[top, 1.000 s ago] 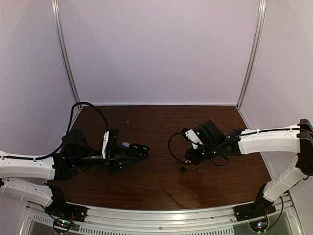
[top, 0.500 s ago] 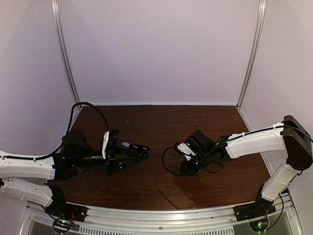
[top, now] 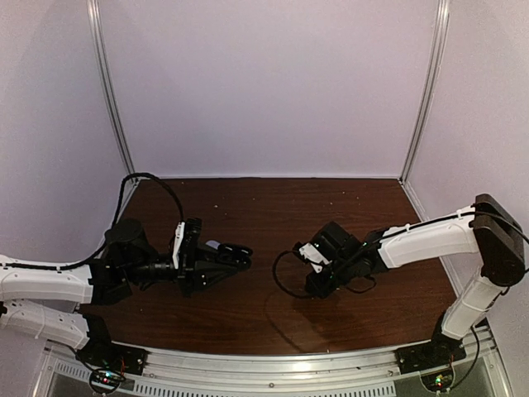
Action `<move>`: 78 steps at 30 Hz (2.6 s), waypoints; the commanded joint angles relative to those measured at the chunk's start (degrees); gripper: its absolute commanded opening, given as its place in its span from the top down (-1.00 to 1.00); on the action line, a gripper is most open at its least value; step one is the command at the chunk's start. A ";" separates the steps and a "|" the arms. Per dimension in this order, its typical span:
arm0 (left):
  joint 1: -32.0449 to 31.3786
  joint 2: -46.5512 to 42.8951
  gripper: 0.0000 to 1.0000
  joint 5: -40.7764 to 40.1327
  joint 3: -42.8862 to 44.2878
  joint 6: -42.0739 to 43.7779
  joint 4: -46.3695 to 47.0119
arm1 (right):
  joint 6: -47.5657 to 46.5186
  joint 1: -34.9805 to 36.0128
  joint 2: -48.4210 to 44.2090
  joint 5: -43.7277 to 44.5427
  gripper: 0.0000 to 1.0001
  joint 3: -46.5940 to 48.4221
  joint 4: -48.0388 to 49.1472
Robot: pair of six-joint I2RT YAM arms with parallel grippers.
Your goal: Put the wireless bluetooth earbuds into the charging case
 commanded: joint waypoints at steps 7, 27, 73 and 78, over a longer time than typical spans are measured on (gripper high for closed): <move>0.34 -0.68 1.00 -0.60 -0.34 -0.20 1.83 | -0.40 0.22 1.99 1.47 0.52 0.01 1.69; 0.34 -0.05 1.00 -0.33 0.13 -0.10 2.09 | -1.88 0.00 2.78 8.05 0.52 0.57 -0.39; 0.36 -2.82 1.00 9.17 -2.04 5.24 4.70 | -16.25 14.51 -27.01 -1.90 1.00 14.36 -3.85; 0.35 -2.08 1.00 9.60 -1.17 4.93 4.12 | -17.28 22.00 -23.92 0.20 1.00 18.16 -3.88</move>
